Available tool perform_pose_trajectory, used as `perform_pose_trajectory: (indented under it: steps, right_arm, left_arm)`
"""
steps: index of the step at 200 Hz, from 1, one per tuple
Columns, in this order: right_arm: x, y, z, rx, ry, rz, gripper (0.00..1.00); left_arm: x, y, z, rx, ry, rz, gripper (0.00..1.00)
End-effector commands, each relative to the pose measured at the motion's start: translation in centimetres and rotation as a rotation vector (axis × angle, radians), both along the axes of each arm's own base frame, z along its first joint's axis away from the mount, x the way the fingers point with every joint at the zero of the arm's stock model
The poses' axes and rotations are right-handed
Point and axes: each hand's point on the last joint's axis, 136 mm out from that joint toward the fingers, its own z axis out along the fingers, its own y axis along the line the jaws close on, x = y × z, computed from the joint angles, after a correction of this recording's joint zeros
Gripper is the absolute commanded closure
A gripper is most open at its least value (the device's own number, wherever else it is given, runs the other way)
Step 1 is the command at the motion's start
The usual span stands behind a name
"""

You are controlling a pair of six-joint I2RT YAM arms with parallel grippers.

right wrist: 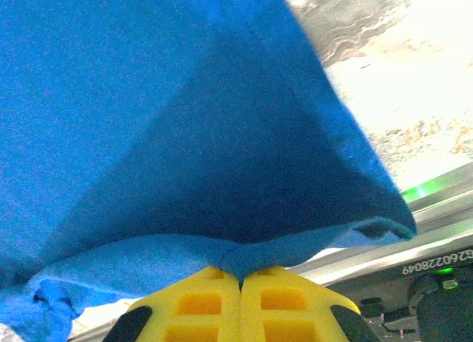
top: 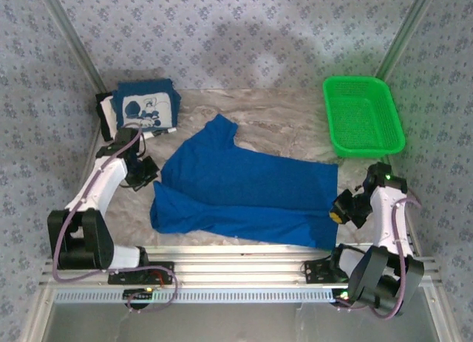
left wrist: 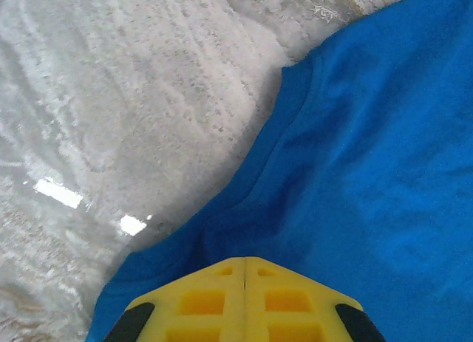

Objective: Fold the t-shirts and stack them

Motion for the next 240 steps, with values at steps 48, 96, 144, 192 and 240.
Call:
perform_pose_trajectory:
  steps: [48, 96, 144, 192, 240]
  right_arm:
    - [1.0, -1.3, -0.9, -0.066, 0.029, -0.018, 1.00]
    - [2.1, -1.4, -2.1, -0.053, 0.023, -0.017, 0.81]
    - [4.8, -1.0, 2.7, -0.029, -0.129, 0.043, 0.38]
    - [0.6, 2.9, 3.9, 0.060, -0.095, -0.017, 0.33]
    - [0.6, 3.5, -1.3, 0.016, -0.008, -0.056, 0.39]
  left_arm:
    - [3.1, -1.1, -0.2, 0.006, 0.011, -0.150, 1.00]
    - [4.8, -1.5, -1.2, -0.009, 0.042, -0.172, 0.86]
    - [4.2, -3.4, 3.1, -0.155, -0.038, -0.103, 0.20]
    - [-5.0, -3.3, -0.2, -0.219, 0.074, 0.003, 0.11]
    - [-4.4, -4.3, -4.8, -0.280, 0.126, 0.025, 0.34]
